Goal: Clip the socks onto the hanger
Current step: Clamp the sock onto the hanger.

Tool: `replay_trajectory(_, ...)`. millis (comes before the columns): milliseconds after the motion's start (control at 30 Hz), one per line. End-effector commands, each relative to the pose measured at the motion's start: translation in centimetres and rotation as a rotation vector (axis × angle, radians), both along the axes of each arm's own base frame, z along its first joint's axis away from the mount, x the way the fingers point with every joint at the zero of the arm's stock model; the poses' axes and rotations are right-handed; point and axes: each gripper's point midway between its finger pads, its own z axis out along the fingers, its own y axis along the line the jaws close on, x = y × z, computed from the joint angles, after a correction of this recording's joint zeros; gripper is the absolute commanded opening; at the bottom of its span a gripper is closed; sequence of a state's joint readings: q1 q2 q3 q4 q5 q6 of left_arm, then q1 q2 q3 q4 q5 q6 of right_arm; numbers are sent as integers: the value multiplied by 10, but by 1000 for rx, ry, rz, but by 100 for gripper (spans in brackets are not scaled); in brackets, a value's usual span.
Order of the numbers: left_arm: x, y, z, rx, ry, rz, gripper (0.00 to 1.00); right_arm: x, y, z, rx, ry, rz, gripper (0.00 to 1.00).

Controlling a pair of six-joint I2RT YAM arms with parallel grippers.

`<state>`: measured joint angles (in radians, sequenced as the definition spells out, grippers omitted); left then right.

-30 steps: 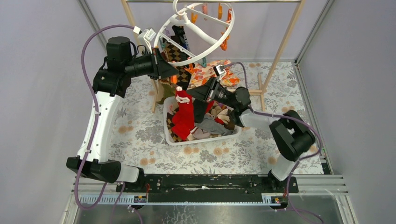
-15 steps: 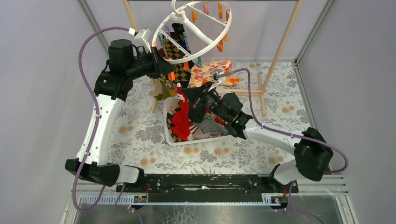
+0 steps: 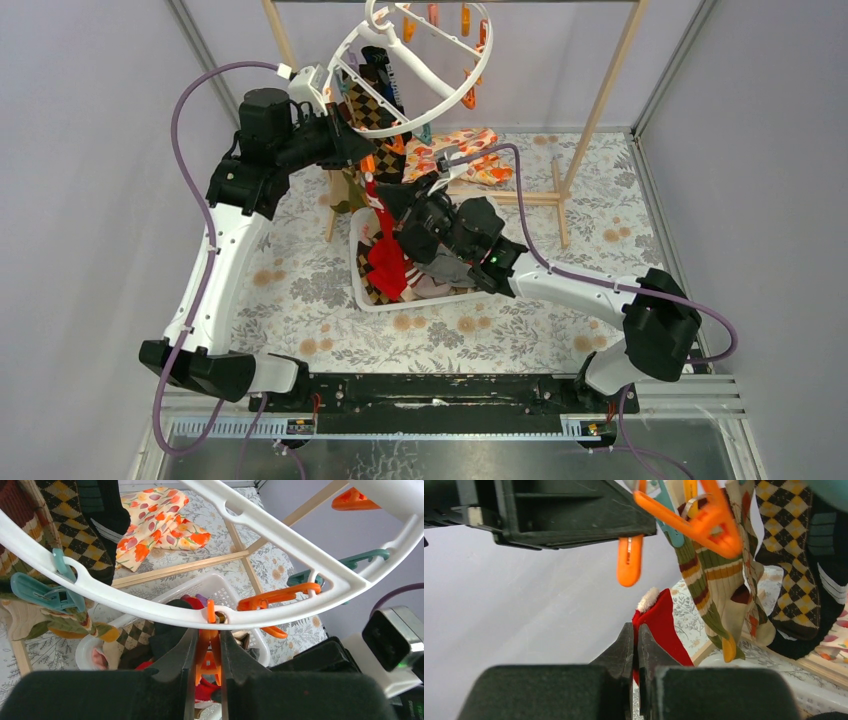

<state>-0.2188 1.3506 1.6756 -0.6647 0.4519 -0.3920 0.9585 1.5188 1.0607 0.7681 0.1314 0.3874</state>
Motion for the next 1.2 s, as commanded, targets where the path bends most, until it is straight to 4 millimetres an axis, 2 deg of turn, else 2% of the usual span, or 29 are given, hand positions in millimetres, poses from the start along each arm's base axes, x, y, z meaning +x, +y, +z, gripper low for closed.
replay_trajectory(0, -3, 1, -3, 12, 4, 23, 0, -1, 4, 40, 48, -92, -45, 0)
replay_trajectory(733, -1, 3, -5, 66, -32, 45, 0, 1, -6, 60, 57, -118, -180, 0)
replay_trajectory(1167, -1, 2, -5, 70, -40, 48, 0, 1, 5, 70, 73, -127, -161, 0)
